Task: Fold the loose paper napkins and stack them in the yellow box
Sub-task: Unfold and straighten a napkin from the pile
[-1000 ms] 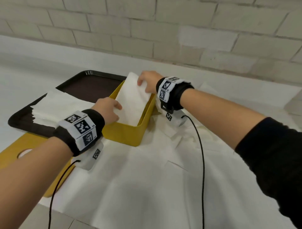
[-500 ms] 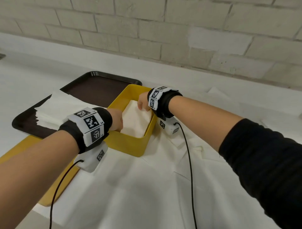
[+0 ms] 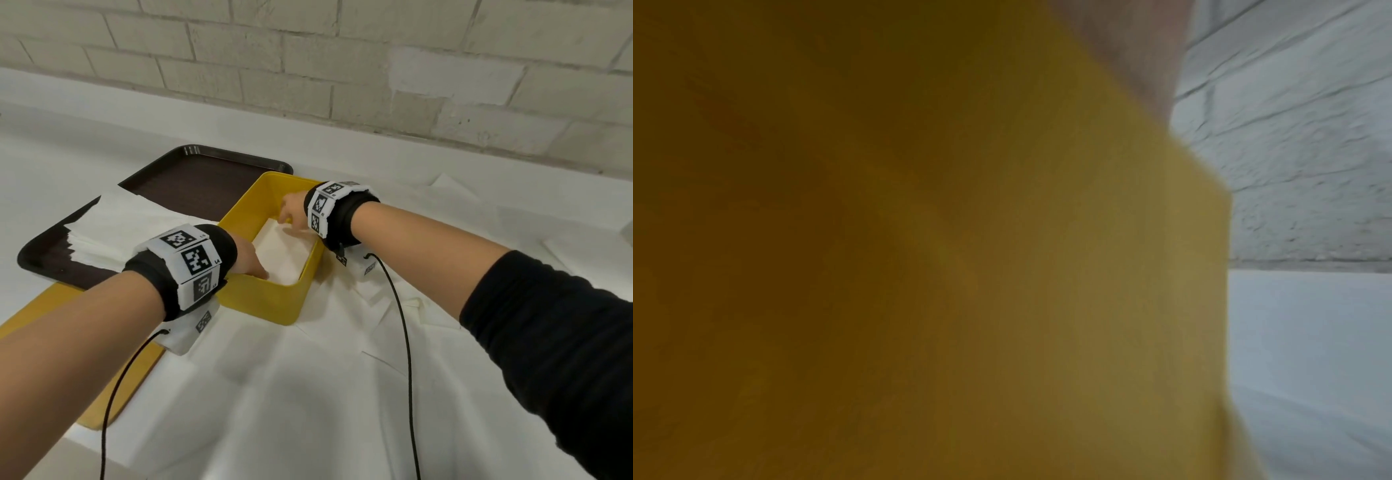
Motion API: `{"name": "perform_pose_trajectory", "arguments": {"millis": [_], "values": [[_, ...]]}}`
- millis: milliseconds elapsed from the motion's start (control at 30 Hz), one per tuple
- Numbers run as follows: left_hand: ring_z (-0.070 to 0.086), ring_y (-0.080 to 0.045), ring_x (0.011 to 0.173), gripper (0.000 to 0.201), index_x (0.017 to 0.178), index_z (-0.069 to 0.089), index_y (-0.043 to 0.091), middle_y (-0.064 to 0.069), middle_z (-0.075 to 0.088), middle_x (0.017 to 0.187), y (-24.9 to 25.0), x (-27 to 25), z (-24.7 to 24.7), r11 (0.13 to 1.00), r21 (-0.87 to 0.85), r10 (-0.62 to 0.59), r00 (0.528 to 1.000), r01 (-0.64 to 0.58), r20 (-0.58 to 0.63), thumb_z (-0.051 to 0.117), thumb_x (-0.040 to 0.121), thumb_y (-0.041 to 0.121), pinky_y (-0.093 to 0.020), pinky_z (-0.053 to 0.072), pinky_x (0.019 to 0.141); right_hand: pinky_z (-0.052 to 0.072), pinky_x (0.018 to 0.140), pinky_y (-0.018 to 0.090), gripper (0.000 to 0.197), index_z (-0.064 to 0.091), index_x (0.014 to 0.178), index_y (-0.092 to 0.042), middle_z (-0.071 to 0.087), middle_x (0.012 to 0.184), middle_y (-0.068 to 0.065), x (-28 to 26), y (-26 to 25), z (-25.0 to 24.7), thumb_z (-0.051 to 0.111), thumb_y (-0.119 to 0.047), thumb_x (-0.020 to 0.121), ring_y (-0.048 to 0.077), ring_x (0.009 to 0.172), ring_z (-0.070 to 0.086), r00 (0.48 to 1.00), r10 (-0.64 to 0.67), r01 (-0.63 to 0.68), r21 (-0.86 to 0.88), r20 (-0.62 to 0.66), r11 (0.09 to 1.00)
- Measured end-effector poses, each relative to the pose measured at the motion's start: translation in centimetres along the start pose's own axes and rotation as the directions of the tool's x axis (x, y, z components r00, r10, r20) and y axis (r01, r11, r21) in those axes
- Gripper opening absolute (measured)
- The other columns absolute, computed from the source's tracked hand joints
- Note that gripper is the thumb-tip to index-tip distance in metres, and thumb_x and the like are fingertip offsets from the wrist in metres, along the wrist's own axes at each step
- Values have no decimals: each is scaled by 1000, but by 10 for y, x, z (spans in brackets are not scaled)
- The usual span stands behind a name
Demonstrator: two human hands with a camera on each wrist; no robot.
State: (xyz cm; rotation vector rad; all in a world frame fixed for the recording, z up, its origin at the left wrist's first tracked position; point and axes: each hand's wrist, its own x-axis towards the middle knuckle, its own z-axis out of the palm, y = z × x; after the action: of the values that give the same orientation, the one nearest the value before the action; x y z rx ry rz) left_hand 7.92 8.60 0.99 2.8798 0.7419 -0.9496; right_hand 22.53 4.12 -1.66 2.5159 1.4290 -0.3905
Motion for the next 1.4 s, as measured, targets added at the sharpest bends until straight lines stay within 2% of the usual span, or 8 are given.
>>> {"name": "perform_pose_trajectory", "arguments": {"millis": [133, 233, 467, 700, 933, 1067, 1233, 1400], "values": [[50, -20, 89, 43, 101, 61, 7, -3, 53, 79, -7, -3, 3, 994, -99, 32, 995, -41, -92, 41, 96, 46, -26, 36, 78, 40, 95, 33, 29, 58, 118, -12, 48, 127, 12, -41, 4, -31, 44, -16, 93, 28, 114, 50, 948, 27, 22, 151, -316, 988], [54, -21, 85, 44, 93, 66, 9, -8, 59, 85, -17, -26, 4, 963, -245, 57, 974, -112, -221, 39, 96, 44, -25, 38, 71, 41, 84, 31, 15, 59, 96, -16, 56, 112, 11, -98, 13, -30, 45, -19, 91, 29, 104, 54, 909, 97, -17, 196, -406, 980], [53, -1, 76, 14, 89, 66, 24, 12, 60, 85, -15, -92, 48, 639, -542, -41, 679, -546, -733, 53, 90, 31, -8, 35, 63, 37, 93, 28, 32, 56, 122, -15, 53, 126, 5, -145, 7, 39, 53, -20, 90, 22, 114, 48, 999, -47, 43, 157, 21, 987], [55, -1, 77, 11, 78, 60, 28, 12, 63, 79, 22, -85, 89, 516, -644, 27, 762, -565, -647, 60, 87, 22, -2, 38, 61, 29, 86, 32, 54, 41, 134, -25, 43, 129, 0, -121, -1, 68, 61, -29, 85, 25, 118, 35, 996, -45, 41, 54, 74, 998], [54, -12, 112, 55, 136, 43, 19, 2, 55, 130, 42, -76, 95, 622, -616, 131, 840, -484, -527, 58, 87, 39, -17, 39, 82, 35, 86, 31, 15, 66, 94, -10, 47, 83, -9, -146, 10, 60, 65, -20, 83, 16, 93, 43, 984, -112, 157, 391, -137, 907], [62, -1, 93, 49, 124, 55, 20, 3, 65, 112, 52, -73, 89, 519, -674, 181, 838, -526, -516, 64, 81, 42, -13, 43, 69, 33, 73, 5, 8, 67, 87, -9, 55, 91, -6, -179, 16, 47, 66, -15, 83, 5, 87, 48, 931, -74, 281, 577, -357, 767], [64, -4, 70, 10, 84, 68, 17, 2, 69, 76, 57, -77, 71, 414, -608, 105, 699, -677, -707, 64, 86, 26, -24, 51, 64, 33, 76, 1, 6, 63, 80, -16, 58, 79, -14, -202, 17, 35, 64, -16, 86, -11, 75, 50, 845, 121, 328, 684, -521, 651], [66, -7, 79, 7, 86, 62, 34, 15, 69, 79, 54, -87, 55, 72, -615, -104, 608, -785, -787, 66, 82, 31, -31, 56, 73, 43, 72, 24, 8, 56, 81, -12, 57, 74, 12, -221, 17, 22, 57, -13, 89, 15, 72, 52, 737, 315, 468, 787, -599, 402]]}}
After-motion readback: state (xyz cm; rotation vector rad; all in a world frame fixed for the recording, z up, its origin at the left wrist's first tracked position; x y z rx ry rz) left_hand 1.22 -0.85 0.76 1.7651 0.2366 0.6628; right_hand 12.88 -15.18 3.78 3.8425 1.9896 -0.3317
